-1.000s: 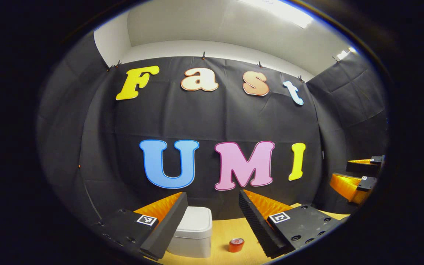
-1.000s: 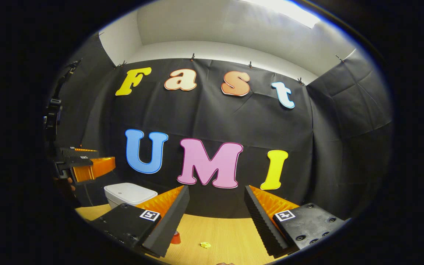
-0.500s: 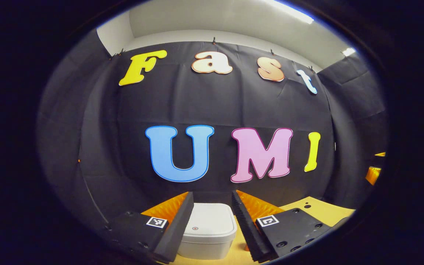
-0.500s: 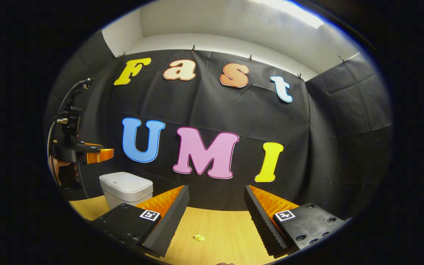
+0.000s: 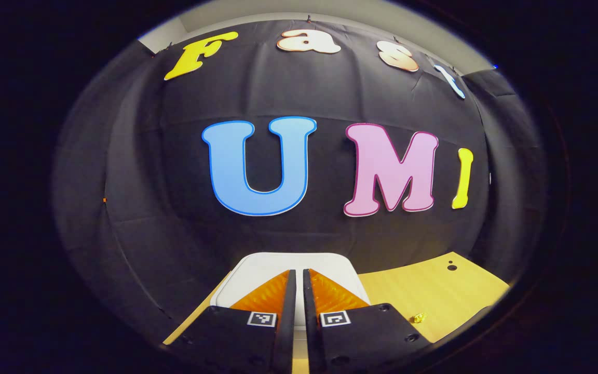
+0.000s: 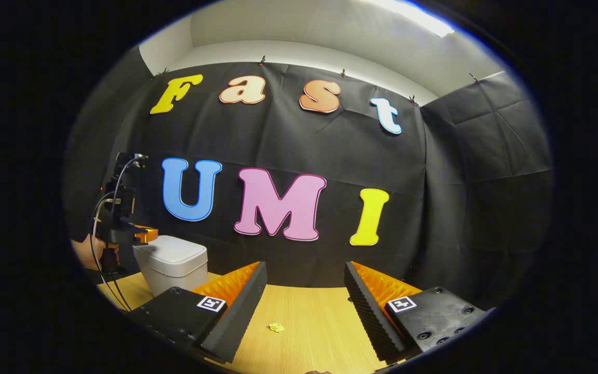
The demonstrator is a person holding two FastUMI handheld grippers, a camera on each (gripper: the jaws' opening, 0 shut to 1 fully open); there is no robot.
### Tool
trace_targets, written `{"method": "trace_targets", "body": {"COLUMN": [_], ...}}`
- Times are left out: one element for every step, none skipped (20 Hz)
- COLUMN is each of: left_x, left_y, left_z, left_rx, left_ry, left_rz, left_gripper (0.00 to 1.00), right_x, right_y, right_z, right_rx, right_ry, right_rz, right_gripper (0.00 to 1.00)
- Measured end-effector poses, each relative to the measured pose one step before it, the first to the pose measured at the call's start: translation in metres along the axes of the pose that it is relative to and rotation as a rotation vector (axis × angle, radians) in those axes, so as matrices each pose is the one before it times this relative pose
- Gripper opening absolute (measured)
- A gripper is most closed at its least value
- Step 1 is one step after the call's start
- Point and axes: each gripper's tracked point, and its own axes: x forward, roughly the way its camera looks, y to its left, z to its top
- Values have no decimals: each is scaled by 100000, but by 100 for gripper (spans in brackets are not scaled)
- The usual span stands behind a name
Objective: Press the lid of the desktop garbage bin to open it, pick up the crumpled paper on the desktop and throw it into the bin, then pick up the pop can on the desktop and drop it into the bin, and finally close the garbage bin lid.
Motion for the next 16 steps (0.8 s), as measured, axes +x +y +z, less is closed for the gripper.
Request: {"method": "trace_targets", "body": {"left_x": [322,324,222,235,42,151,244,83,-136,293,9,-214,200,174,-9,-40], "left_y": [208,36,28,19,-130,-49,-71,-7,82,-47,-98,-119,53,-163,-48,4], "left_z": [-567,-240,-348,-306,-463,-443,-781,-740,-96,140,-325,-134,23,-356,-347,235], "left_rx": [-176,71,262,-89,-447,-667,-985,-1009,-388,216,-166,-162,-82,-342,-278,649], "left_ry": [1271,1083,1067,1576,1439,1482,1574,2306,-992,-2347,834,-616,-1527,514,-423,-580], "left_rz": [-177,-1242,-924,-959,-773,-650,-1068,-743,-516,-894,-888,-942,-1091,-1055,-753,-375], "left_gripper": [7,7,6,7,6,6,6,6,6,7,7,6,7,7,7,7], "right_x": [-24,-100,-86,-105,-14,1,10,-118,-123,-119,-184,-34,-184,-174,-183,-166], "right_y": [-123,-185,-191,-146,-100,-85,-63,-99,-138,-59,-73,67,73,68,32,5], "right_z": [-315,-235,-108,-213,47,-139,47,4,117,112,-22,-144,-70,-178,-106,14], "right_rx": [172,197,259,518,594,468,210,-44,-176,-49,64,-22,-136,-287,-391,-247], "right_ry": [755,446,432,215,24,-14,-2,-52,-223,-212,27,273,380,290,139,-78], "right_rz": [-502,-483,-735,-696,-673,-583,-433,-383,-438,-381,-232,-70,20,75,-118,-95], "right_gripper": [96,96,96,96,96,96,97,96,96,96,96,96,96,96,96,96]}}
